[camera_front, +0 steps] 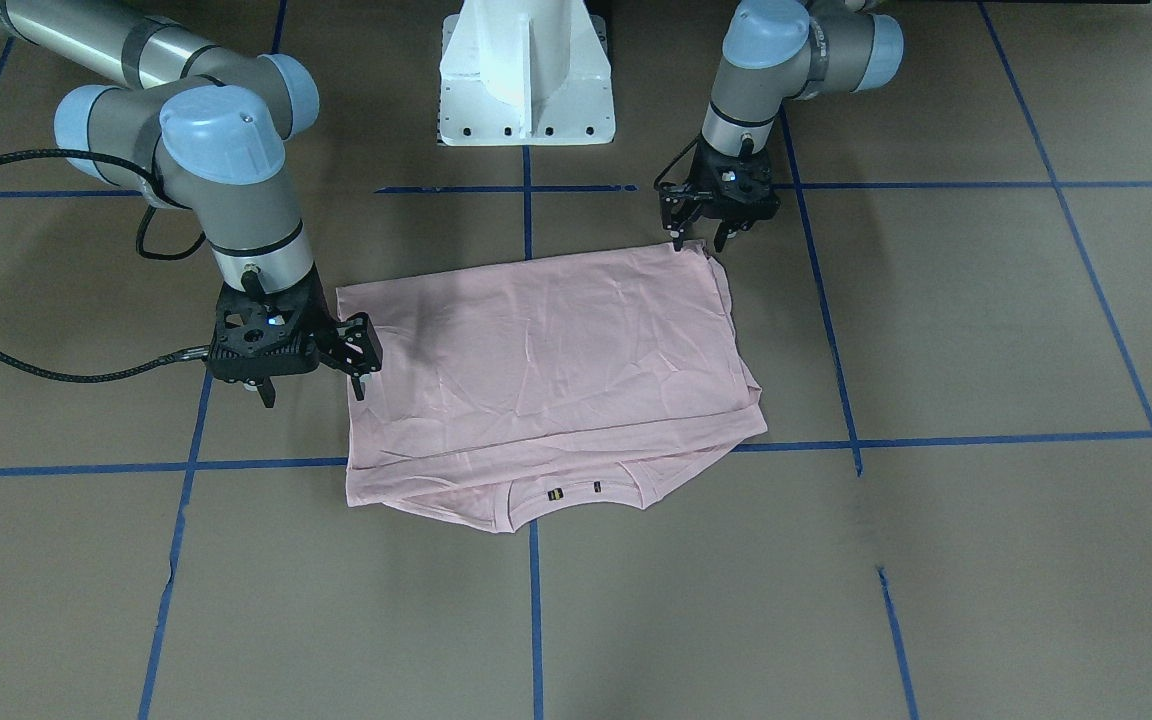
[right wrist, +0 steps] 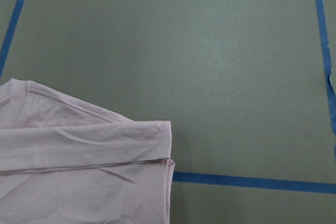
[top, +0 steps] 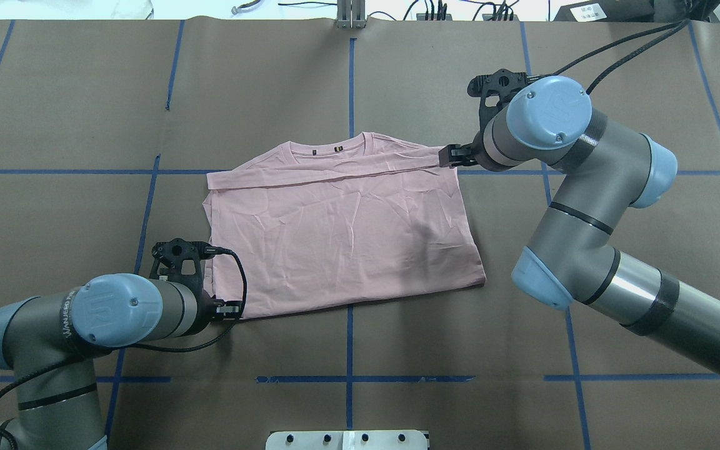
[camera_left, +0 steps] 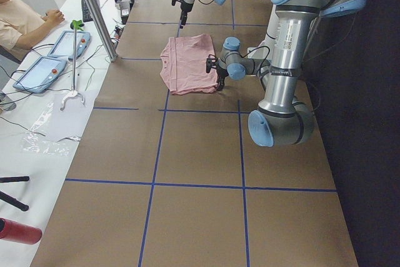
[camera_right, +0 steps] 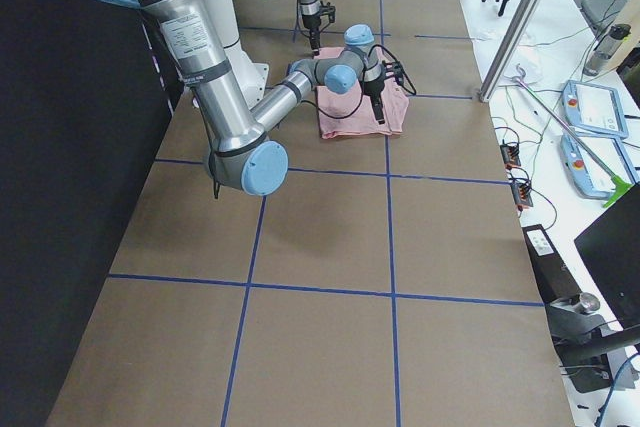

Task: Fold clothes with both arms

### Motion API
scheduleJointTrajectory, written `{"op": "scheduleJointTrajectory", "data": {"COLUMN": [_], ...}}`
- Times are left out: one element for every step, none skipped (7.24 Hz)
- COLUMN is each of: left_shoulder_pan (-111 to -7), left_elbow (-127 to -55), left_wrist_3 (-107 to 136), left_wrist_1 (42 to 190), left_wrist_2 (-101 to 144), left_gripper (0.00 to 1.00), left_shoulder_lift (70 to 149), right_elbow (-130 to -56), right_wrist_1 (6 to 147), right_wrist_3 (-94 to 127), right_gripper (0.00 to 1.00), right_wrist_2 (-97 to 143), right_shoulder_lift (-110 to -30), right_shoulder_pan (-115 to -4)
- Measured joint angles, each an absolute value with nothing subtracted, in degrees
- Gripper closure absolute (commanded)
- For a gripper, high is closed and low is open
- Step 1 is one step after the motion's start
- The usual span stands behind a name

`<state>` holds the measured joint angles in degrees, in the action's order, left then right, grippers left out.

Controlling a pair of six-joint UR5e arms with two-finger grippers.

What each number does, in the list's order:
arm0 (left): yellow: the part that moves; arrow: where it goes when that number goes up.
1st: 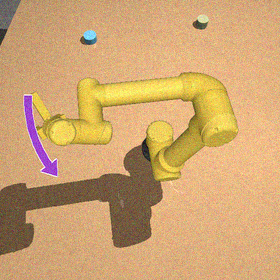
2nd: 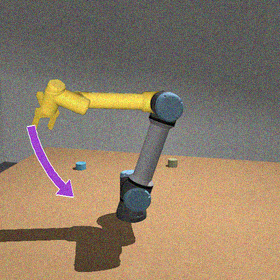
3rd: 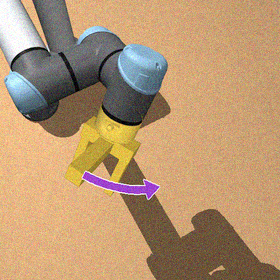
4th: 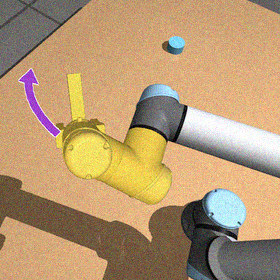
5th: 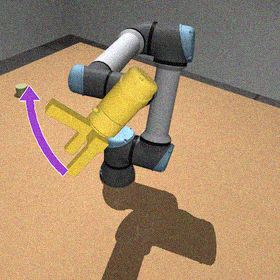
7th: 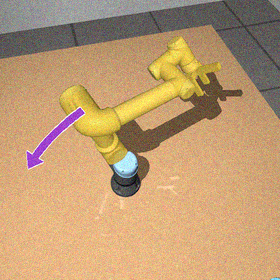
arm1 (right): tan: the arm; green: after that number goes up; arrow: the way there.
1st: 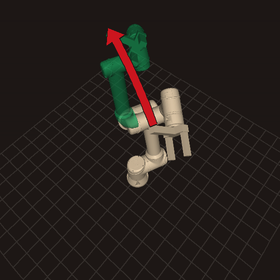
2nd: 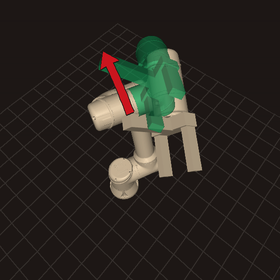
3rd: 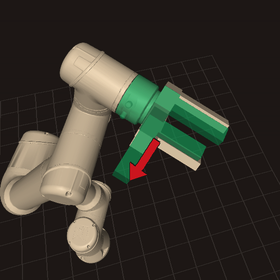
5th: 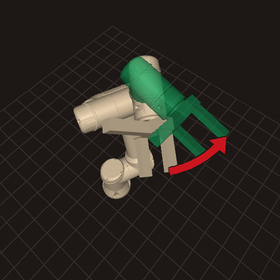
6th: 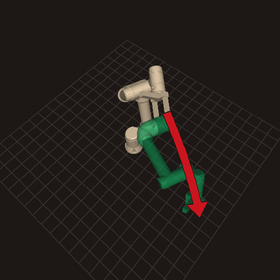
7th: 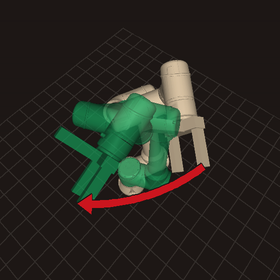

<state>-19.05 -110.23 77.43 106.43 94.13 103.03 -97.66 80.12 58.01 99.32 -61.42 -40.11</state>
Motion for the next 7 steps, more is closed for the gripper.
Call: {"op": "scheduleJointTrajectory", "data": {"left_shoulder_pan": [-19.02,-18.92,-18.81,-18.73,-18.68,-18.56,-18.4], "left_elbow": [-110.06,-110.0,-109.98,-109.97,-110.0,-110.05,-110.12], "left_wrist_3": [77.45,77.49,77.49,77.44,77.39,77.36,77.35], "left_wrist_1": [106.43,106.43,106.44,106.44,106.46,106.49,106.51], "left_wrist_2": [94.13,94.13,94.13,94.13,94.13,94.13,94.13], "left_gripper": [0.53,0.66,0.76,0.9,1.0,1.0,1.0], "left_shoulder_lift": [103.06,103.08,103.09,103.12,103.15,103.17,103.14], "right_elbow": [-97.65,-97.65,-97.65,-97.65,-97.65,-97.65,-97.65], "right_wrist_1": [80.13,80.13,80.12,80.13,80.15,80.14,80.1], "right_wrist_3": [58.01,58.01,58.01,58.01,58.01,58.01,58.01], "right_gripper": [0.0,0.0,0.0,0.0,0.0,0.0,0.0], "right_wrist_2": [99.32,99.32,99.32,99.32,99.31,99.32,99.3], "right_shoulder_lift": [-61.43,-61.43,-61.43,-61.44,-61.44,-61.43,-61.44], "right_shoulder_pan": [-40.08,-40.08,-40.05,-40.02,-40.01,-40.0,-39.99]}}
